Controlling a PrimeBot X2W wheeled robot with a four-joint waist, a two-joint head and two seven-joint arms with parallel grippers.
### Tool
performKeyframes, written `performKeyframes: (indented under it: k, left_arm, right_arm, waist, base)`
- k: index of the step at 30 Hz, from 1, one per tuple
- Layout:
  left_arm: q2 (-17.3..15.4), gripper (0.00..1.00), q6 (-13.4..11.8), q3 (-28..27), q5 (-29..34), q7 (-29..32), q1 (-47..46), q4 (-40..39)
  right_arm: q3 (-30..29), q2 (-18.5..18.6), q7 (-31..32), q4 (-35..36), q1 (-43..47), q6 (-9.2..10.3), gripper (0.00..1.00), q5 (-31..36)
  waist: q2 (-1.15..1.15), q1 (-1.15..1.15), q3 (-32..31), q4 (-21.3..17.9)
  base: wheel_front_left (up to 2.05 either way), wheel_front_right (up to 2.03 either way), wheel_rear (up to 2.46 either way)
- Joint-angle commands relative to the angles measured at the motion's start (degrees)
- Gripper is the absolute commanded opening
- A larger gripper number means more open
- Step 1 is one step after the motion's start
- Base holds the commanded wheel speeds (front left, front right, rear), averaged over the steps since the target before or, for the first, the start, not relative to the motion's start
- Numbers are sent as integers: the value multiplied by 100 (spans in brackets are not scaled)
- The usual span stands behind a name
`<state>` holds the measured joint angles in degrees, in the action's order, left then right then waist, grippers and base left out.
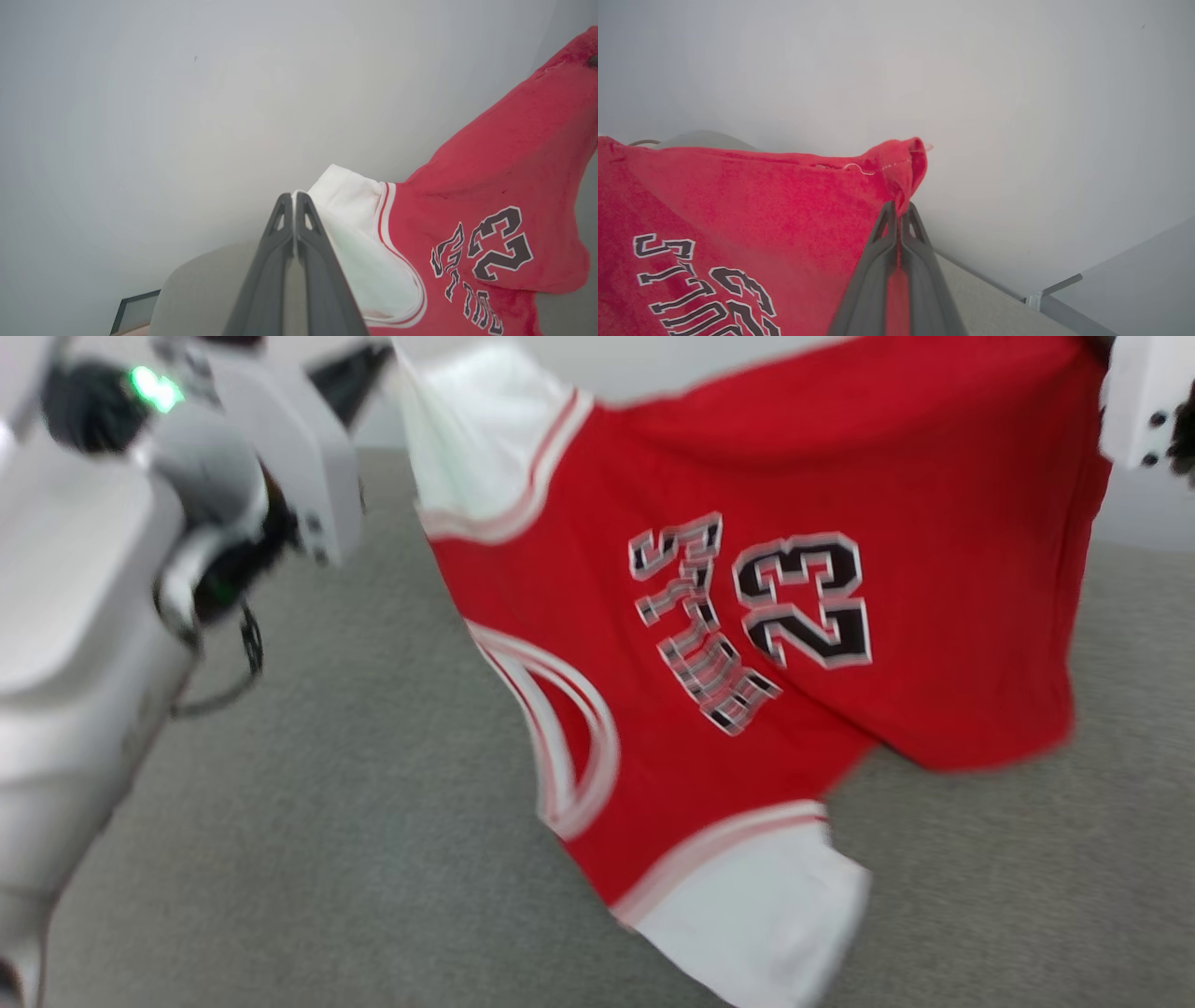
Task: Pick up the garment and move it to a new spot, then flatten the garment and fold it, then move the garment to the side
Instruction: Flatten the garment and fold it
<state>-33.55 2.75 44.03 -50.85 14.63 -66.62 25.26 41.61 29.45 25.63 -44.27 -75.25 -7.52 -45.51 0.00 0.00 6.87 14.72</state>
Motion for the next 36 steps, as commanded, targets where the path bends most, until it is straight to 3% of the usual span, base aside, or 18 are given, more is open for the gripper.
performKeyframes:
  k: [1,11,21,29,36]
  left_arm:
    - [80,0,46,-14,23,24,-207,182]
    - [657,0,204,-7,291,-109,-1635,1727]
    - [1071,0,283,103,707,-860,-2772,3101]
    - [1110,0,374,189,948,-1515,-3609,3590]
    - [1051,0,349,266,1219,-2079,-4508,3772]
  right_arm:
    - [20,4,-111,-74,-95,6,0,56]
    - [-227,-467,-1200,-897,-670,6,0,625]
    - [-262,-1155,-1785,-1512,-1186,6,0,960]
    - [-238,-1234,-2076,-1703,-1638,6,0,1052]
    - [-466,-1217,-2820,-1942,-2357,6,0,1379]
  waist:
    - [0,0,-277,-318]
    - [0,0,-513,-767]
    - [0,0,-509,-1169]
    - [0,0,147,-1354]
    - [0,0,1271,-1491]
  base:
    - [0,0,0]
    - [0,0,0]
    - [0,0,0]
    - [0,0,0]
    - [0,0,0]
